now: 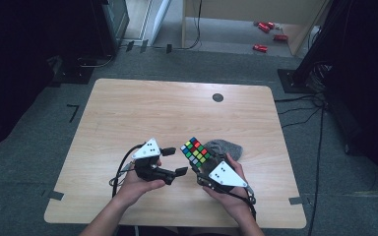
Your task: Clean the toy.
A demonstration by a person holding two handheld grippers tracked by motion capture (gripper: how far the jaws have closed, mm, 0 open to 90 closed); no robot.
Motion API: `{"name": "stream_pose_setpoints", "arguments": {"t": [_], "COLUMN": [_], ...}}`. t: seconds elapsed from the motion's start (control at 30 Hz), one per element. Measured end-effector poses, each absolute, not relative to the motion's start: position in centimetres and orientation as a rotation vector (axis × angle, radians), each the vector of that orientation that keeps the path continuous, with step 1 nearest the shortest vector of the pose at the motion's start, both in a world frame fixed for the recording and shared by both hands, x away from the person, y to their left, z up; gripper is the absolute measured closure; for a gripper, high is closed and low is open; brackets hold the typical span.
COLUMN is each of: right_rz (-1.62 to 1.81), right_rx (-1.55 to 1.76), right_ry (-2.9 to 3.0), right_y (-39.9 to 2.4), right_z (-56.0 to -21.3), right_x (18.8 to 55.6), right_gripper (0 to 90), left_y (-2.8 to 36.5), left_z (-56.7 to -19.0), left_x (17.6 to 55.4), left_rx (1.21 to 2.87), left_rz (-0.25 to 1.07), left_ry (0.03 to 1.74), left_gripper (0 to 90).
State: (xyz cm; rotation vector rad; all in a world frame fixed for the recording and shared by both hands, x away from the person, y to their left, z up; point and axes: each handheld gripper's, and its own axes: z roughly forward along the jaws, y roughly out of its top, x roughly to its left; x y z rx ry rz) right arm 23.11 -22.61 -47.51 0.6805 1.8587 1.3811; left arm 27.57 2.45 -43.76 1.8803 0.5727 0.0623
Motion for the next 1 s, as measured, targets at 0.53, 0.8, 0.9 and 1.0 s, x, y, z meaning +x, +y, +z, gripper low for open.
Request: {"name": "stream_pose_setpoints", "arguments": {"t": [0.53, 0.8, 0.9, 1.0], "right_rz": [1.584, 1.626, 1.636, 1.636], "right_rx": [0.911, 1.012, 1.058, 1.085], "right_ry": [1.923, 2.009, 2.023, 2.035], "right_y": [-22.7, -21.6, -21.4, -21.2], "right_z": [-44.3, -44.2, -44.3, -44.4], "right_x": [22.4, 22.3, 22.3, 22.3], "right_gripper": [34.7, 34.7, 34.7, 34.7], "left_y": [2.1, 1.7, 1.5, 1.3], "left_z": [-45.6, -46.2, -46.5, -46.7], "left_x": [26.9, 26.3, 26.0, 25.9], "left_rx": [1.976, 1.939, 1.940, 1.929], "left_rz": [0.438, 0.574, 0.630, 0.661], "left_ry": [0.437, 0.301, 0.242, 0.200], "left_gripper": [14.6, 14.9, 15.1, 14.9]}}
